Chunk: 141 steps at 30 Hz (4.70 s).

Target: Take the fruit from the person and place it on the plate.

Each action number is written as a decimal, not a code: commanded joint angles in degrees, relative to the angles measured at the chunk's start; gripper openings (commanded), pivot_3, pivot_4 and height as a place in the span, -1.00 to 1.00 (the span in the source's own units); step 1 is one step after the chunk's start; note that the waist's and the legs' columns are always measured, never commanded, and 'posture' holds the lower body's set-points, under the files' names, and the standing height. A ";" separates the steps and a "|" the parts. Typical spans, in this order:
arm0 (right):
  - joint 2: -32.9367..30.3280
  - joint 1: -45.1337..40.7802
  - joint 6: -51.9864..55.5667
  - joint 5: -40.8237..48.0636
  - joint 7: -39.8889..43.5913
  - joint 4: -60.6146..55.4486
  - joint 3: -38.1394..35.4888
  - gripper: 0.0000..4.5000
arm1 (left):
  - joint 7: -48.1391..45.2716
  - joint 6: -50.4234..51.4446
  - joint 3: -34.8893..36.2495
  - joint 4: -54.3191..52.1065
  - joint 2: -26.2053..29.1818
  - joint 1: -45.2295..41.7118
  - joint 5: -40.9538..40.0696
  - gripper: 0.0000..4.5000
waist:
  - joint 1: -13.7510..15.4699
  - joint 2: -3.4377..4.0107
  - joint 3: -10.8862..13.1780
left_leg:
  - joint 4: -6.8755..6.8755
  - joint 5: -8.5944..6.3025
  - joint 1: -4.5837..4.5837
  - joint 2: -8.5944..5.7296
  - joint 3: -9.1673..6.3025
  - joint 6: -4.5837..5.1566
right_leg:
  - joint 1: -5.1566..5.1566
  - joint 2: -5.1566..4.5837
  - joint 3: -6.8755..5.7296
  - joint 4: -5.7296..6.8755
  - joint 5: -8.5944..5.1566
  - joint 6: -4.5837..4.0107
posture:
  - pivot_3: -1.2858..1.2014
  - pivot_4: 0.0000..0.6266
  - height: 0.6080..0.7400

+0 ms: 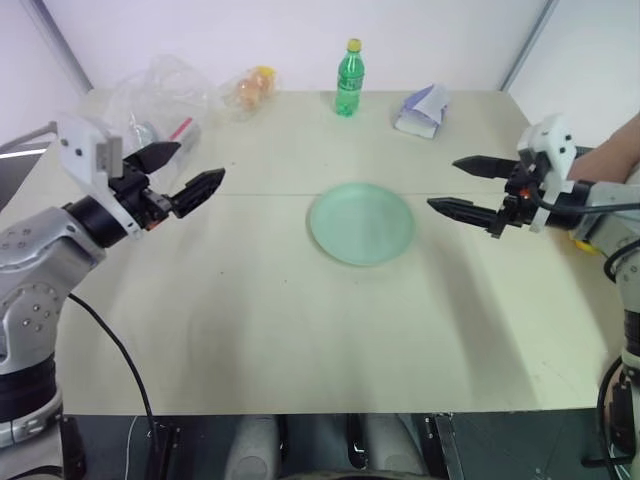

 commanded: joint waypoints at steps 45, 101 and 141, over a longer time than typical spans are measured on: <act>-0.78 0.75 -0.02 0.93 -0.78 -3.17 -1.64 0.97 | 1.16 -1.72 1.00 -1.87 -1.49 -1.61 -0.49 1.00 | 0.02 0.00 0.00 | 0.02 0.00 0.00 0.00 0.00 0.00 | 0.02 0.00 0.00 0.02 0.00 0.00 | 0.03 -0.52 0.87; 1.85 0.22 0.57 1.92 -4.85 -6.00 -1.49 1.00 | 4.56 -13.51 -8.25 27.71 -23.61 -27.91 9.26 -0.49 | 0.08 -0.02 -0.01 | 0.16 0.01 0.02 -0.03 -0.08 0.00 | 0.16 0.01 -0.06 0.03 0.01 0.03 | 0.03 -0.52 0.87; -0.54 16.46 8.30 7.65 -13.54 -21.54 -12.88 1.00 | 30.07 13.80 -7.12 45.74 -54.95 -26.05 2.43 0.98 | 1.31 -0.04 -0.01 | 0.18 0.00 0.08 -0.11 -0.25 0.01 | 0.26 0.04 -0.09 -0.01 0.01 0.03 | 0.03 -0.52 0.87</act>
